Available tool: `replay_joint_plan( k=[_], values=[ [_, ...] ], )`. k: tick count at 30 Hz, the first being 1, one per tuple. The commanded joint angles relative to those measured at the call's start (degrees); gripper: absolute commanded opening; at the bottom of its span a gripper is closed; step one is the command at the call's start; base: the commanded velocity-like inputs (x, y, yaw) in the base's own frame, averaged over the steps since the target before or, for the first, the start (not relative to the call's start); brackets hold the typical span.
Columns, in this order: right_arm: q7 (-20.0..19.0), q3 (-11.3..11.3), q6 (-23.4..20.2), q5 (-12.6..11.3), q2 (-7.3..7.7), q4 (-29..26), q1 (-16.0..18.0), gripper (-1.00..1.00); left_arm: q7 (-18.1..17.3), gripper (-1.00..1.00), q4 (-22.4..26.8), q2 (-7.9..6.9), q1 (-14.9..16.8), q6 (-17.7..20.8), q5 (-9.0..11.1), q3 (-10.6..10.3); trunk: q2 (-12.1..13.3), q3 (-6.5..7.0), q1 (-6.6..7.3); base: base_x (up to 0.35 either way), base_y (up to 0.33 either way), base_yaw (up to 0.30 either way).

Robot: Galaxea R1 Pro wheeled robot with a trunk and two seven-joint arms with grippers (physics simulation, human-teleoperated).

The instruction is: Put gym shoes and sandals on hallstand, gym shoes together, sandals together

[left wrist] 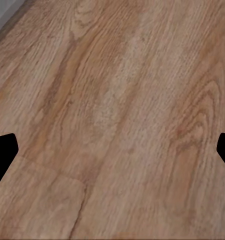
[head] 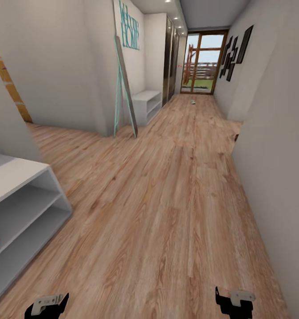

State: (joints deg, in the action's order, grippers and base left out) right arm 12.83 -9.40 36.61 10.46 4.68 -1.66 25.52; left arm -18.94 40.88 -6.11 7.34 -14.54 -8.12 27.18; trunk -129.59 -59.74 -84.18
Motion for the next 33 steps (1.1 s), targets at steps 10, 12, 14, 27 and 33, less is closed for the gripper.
replay_joint_plan(
  k=[10, 12, 14, 27, 33],
  values=[
    [0.3, -0.4, 0.1, 0.6, -0.23, 0.1, 0.1, 1.0, -0.2, 1.0, 0.0, 0.03, 0.0, -0.3, -0.5, 0.4, 0.0, -0.05, -0.03, 0.337, 0.0, -0.291],
    [0.3, -0.4, 0.1, 0.6, -0.3, 0.1, 0.1, 1.0, -0.2, 1.0, 0.0, -0.01, 0.0, -0.3, -0.4, 0.4, 0.0, -0.05, -0.03, 0.338, 0.0, -0.225],
    [0.3, -0.4, 0.1, 0.6, -0.34, 0.0, 0.1, 1.0, -0.1, 1.0, 0.0, -0.01, 0.0, -0.3, -0.4, 0.4, 0.0, -0.05, -0.03, 0.338, 0.0, -0.128],
    [0.1, -0.3, 0.1, 0.8, -0.33, 0.1, 0.1, 1.0, -0.1, 1.0, 0.0, 0.03, 0.0, -0.3, -0.3, 0.4, 0.0, -0.05, -0.03, 0.338, 0.0, -0.014],
    [0.1, -0.4, 0.1, 0.8, -0.29, 0.1, 0.1, 1.0, -0.1, 1.0, 0.0, -0.02, 0.0, -0.3, -0.4, 0.4, 0.0, -0.05, -0.03, 0.338, 0.0, 0.0]
  ],
)
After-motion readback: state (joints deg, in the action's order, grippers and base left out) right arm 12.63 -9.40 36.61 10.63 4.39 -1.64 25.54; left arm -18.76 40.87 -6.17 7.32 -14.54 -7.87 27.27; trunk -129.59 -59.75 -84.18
